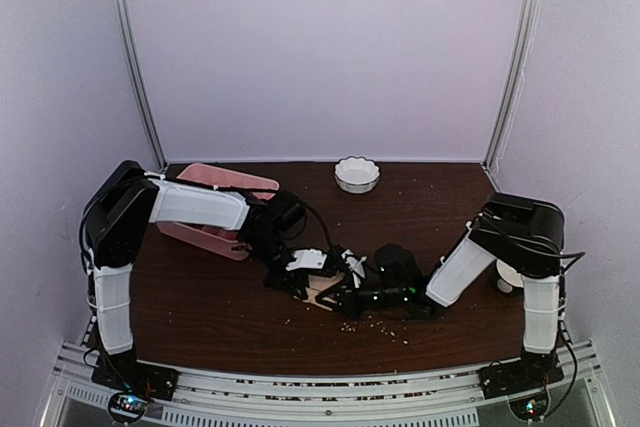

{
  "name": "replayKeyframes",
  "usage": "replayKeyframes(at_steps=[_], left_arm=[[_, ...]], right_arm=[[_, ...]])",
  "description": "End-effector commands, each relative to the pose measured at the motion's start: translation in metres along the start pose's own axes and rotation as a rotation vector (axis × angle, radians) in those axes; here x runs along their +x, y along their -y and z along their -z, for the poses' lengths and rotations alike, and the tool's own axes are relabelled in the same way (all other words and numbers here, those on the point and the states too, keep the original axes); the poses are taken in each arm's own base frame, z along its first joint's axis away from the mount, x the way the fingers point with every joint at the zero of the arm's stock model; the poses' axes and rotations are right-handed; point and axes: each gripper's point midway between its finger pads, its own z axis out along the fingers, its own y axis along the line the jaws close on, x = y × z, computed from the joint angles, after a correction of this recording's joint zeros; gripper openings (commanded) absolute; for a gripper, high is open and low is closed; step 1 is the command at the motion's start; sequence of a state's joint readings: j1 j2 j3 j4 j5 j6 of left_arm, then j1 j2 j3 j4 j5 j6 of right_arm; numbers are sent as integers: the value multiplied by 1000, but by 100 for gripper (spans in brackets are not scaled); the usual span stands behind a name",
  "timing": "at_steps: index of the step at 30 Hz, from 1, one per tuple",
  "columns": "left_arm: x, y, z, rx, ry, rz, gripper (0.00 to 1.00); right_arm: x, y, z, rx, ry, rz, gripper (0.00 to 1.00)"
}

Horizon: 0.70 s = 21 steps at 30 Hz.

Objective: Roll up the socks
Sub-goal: Roll the sock at the center of the board.

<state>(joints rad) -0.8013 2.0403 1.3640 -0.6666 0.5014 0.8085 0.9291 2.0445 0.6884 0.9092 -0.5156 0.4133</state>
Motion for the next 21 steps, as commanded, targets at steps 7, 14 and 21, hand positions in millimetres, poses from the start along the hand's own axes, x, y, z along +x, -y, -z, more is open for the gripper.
replayKeyframes(at_steps=[7, 14, 21], left_arm=[[19, 7, -12, 162, -97, 144, 3], [32, 2, -11, 215, -128, 258, 3], [36, -1, -12, 224, -135, 304, 3]], right_arm=[[89, 41, 38, 211, -244, -61, 21], [69, 49, 61, 310, -120, -32, 43], [46, 64, 97, 469, 33, -31, 100]])
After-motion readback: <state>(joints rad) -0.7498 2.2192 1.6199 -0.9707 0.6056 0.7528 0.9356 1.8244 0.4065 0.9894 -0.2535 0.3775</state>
